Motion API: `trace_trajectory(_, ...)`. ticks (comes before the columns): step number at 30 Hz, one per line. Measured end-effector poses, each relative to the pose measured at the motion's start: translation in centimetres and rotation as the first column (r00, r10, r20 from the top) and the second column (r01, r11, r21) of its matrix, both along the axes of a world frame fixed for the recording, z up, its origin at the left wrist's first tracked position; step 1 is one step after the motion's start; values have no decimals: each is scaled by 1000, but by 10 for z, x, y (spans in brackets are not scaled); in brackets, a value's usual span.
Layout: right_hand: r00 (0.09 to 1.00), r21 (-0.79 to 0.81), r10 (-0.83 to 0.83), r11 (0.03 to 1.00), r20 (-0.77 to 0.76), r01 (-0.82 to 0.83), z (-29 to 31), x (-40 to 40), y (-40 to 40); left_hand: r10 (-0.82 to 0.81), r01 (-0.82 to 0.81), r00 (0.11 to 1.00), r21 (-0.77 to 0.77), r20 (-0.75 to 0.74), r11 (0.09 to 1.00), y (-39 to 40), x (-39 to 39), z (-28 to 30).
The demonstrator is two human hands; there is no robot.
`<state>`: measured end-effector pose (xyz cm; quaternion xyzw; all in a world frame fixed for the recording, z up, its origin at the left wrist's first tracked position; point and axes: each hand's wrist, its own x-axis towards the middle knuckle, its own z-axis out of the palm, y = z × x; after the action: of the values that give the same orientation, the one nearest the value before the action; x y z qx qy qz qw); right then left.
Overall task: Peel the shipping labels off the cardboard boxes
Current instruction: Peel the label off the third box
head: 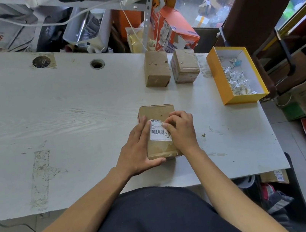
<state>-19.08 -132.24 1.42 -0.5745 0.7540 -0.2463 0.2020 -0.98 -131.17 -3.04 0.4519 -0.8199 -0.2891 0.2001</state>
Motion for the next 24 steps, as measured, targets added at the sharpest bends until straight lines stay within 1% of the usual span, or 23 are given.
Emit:
trace_trajectory(3,999,-6,15,1000,-30,-16,-1,1,0,8,-8,1000,-7,6,1000,0,1,0)
trace_trajectory(7,999,11,-15,1000,46,15,-1,1,0,19,-19,1000,14,6,1000,1,1,1)
trace_trajectory(14,993,57,-41,998,109,35,3,1,-1,19,-19,1000,62,-8,998,2,1,4)
trace_trajectory(21,992,85,-46,996,115,36,6,-1,-4,24,-22,999,71,-30,997,2,0,0)
trace_trajectory(24,991,93,-54,995,119,43,7,-1,-5,50,-48,999,98,-17,994,5,-1,-1)
